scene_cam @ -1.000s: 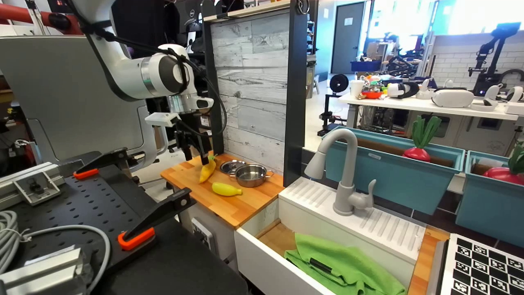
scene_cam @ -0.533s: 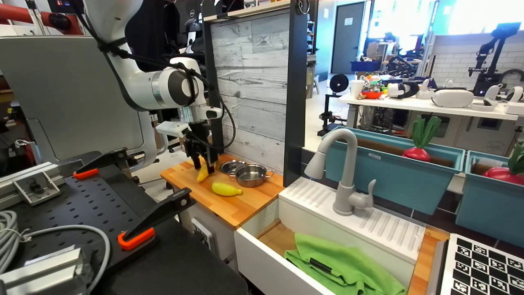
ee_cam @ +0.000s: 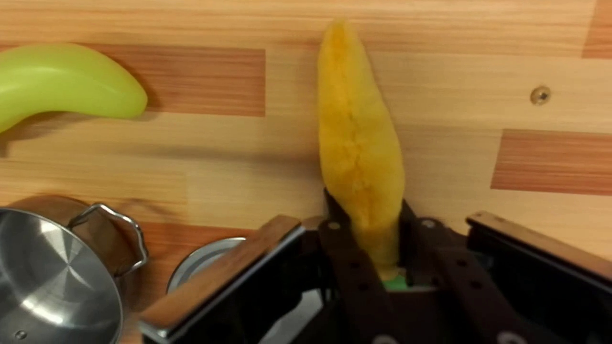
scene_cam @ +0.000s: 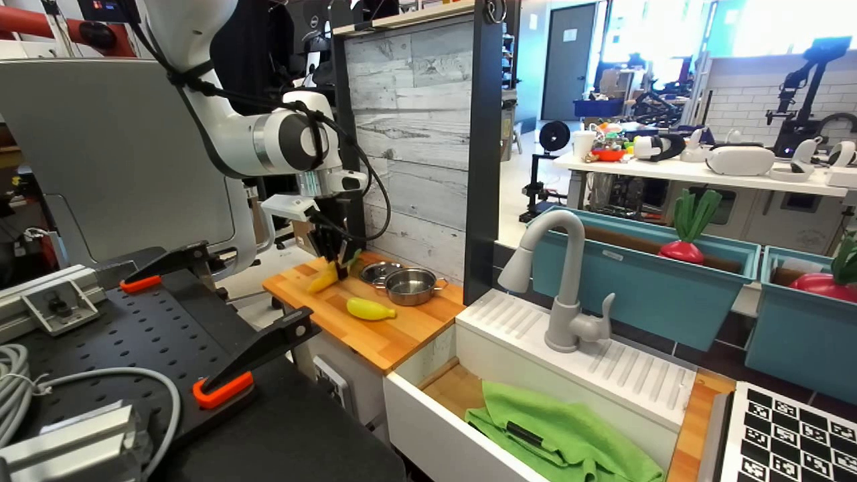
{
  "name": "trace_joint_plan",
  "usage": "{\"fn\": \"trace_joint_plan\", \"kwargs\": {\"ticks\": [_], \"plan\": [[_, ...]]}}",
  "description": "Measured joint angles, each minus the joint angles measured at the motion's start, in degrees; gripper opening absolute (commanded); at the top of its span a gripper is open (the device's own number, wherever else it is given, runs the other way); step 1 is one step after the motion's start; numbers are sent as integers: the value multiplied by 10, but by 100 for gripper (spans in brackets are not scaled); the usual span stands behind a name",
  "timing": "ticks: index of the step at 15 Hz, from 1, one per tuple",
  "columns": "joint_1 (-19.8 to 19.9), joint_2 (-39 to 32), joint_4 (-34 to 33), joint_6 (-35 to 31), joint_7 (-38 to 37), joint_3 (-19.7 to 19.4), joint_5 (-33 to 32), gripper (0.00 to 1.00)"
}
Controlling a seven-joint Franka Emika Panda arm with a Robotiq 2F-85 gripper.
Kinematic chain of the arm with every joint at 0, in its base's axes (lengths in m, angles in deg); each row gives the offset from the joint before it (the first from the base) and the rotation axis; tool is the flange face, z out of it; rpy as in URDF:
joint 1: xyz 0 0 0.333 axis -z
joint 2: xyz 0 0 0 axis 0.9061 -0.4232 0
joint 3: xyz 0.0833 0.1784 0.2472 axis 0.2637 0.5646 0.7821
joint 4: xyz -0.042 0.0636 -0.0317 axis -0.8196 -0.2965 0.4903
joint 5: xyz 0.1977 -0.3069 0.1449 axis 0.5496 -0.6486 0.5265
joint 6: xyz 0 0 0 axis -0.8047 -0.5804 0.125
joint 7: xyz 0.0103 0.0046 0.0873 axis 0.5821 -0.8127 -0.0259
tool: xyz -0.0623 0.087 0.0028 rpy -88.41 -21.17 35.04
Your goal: Put the yellow object inside the pot
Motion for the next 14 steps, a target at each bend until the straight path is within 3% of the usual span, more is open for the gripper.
{"fn": "trace_joint_plan", "kwargs": {"ticks": [9,14], "plan": [[3,64,65,0,13,-6,0,3],[50,137,119,0,20,-10,16,3]]}}
